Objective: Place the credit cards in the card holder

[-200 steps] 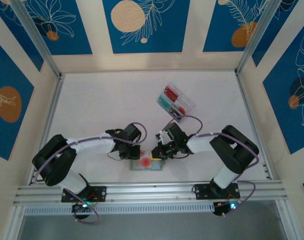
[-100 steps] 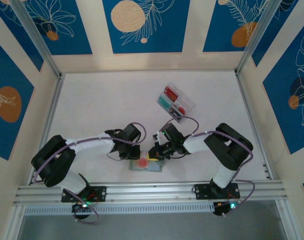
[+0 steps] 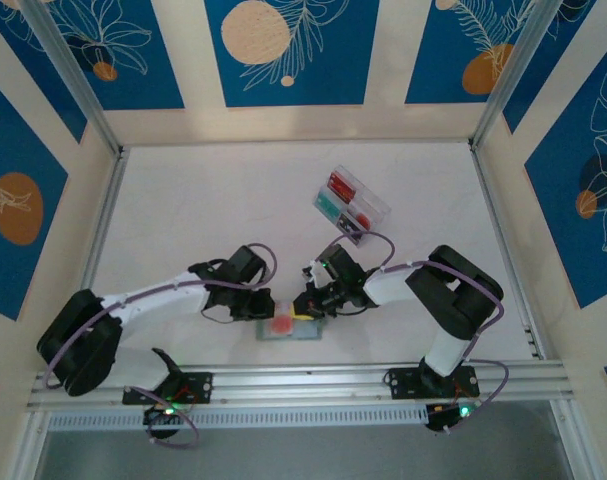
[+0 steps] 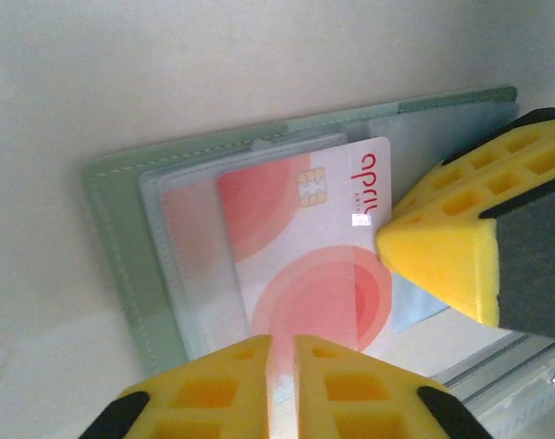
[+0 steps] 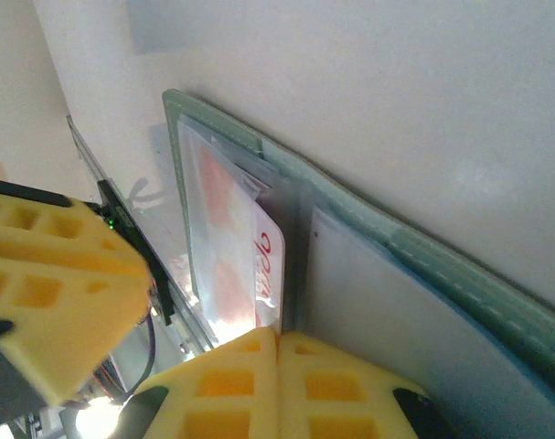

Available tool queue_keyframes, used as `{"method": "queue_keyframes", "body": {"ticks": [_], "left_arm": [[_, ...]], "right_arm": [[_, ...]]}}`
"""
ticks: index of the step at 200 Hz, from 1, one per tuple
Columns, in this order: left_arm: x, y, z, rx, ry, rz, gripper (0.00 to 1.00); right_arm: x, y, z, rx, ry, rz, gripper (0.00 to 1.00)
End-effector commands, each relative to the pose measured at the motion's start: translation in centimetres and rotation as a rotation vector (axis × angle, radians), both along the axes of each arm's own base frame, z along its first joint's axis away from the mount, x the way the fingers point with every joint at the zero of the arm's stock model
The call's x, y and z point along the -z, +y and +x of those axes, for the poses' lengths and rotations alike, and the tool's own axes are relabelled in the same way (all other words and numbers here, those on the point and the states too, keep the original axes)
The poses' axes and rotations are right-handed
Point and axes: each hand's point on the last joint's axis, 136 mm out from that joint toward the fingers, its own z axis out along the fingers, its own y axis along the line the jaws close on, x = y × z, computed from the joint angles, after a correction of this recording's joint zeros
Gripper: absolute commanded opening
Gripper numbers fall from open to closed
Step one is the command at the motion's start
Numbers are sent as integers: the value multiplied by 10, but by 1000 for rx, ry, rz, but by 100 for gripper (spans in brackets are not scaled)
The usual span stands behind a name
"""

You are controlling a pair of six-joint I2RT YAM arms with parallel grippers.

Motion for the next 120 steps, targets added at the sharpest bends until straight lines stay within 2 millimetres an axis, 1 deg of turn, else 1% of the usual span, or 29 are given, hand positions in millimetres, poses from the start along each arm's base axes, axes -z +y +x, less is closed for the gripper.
{"method": "queue_keyframes", "body": {"ticks": [1, 17, 31, 58, 93, 120], "left_arm": [[7, 17, -10, -9, 45, 35, 8], [14, 24, -12, -3, 53, 71, 3], [20, 25, -13, 6, 57, 85, 0], [31, 27, -13, 6, 70, 103, 0], [45, 27, -18, 11, 96, 113, 0], [50, 23, -20, 9, 102, 104, 0]], "right_arm": [[-2, -3, -2, -13, 2, -17, 0], [-4, -2, -1, -19, 0, -17, 0], [-6, 0, 0, -19, -5, -13, 0], [-8, 2, 2, -23, -7, -15, 0], [-11, 8, 4, -28, -12, -9, 0], [-11, 15, 2, -38, -8, -3, 0]]}}
